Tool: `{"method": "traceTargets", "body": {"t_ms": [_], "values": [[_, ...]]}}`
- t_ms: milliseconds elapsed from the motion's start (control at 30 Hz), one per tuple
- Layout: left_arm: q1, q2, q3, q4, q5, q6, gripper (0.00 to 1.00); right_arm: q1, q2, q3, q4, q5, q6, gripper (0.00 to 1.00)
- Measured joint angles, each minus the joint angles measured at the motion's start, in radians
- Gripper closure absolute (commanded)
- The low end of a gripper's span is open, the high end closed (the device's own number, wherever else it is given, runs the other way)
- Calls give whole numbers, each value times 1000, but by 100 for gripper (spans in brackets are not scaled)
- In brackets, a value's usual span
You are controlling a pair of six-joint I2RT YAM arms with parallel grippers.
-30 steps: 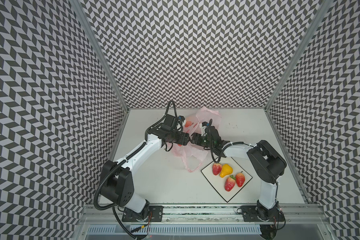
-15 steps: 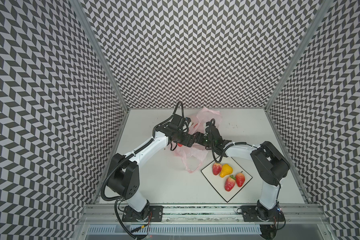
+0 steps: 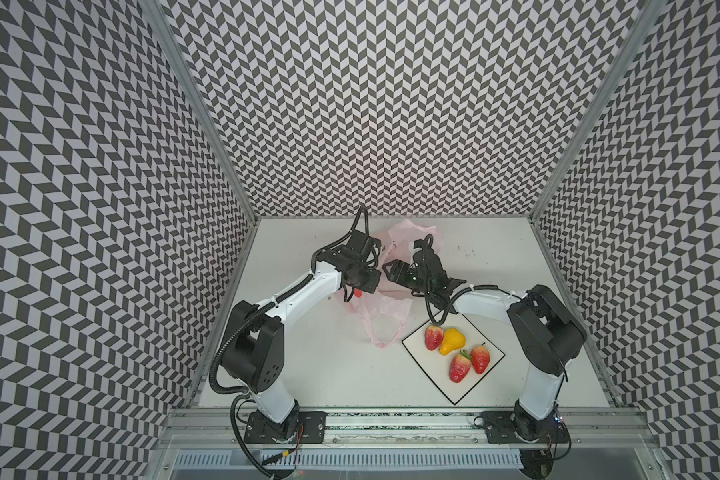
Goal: Take the fake fruits out of the plastic bag
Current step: 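Raise the bag with the left gripper while the right gripper reaches inside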
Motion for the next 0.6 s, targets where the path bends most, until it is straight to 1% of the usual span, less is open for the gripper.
{"method": "traceTargets", "body": {"t_ms": [133, 300, 433, 600], "values": [[0, -48, -28, 58, -8, -49, 100, 7, 2, -8, -3, 1, 25, 31], [0, -162, -93, 145, -9, -113, 100, 10, 22, 0, -9, 11, 57, 29], [0, -231, -139, 206, 2, -148, 100, 11, 61, 55, -43, 21, 98, 25], [0, -270, -189, 255, 15, -183, 100, 11, 100, 153, -78, 27, 160, 23]]}}
